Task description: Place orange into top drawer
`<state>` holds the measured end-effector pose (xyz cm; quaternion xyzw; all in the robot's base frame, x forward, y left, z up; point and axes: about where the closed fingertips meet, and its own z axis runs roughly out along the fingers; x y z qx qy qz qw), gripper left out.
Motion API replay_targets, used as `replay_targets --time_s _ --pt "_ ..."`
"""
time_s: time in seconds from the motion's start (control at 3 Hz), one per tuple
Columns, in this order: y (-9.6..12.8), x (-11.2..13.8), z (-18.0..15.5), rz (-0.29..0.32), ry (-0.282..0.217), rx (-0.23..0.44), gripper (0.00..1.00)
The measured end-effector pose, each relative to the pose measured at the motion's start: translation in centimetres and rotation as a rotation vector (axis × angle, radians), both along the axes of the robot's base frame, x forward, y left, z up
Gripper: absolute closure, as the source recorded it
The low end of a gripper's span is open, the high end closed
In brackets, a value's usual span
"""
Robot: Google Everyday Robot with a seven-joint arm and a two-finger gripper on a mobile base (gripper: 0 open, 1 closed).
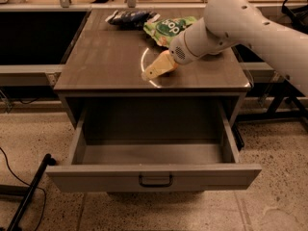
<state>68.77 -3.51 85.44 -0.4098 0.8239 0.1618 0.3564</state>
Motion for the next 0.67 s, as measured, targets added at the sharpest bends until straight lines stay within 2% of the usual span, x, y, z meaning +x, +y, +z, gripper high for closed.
replay_targets --time_s 0.33,0.67 --pt "0.88 0.54 -0.49 -0.007 -0.001 0.005 0.14" --pt "1.39 0.59 -0.79 -0.003 -0.003 0.008 0.35"
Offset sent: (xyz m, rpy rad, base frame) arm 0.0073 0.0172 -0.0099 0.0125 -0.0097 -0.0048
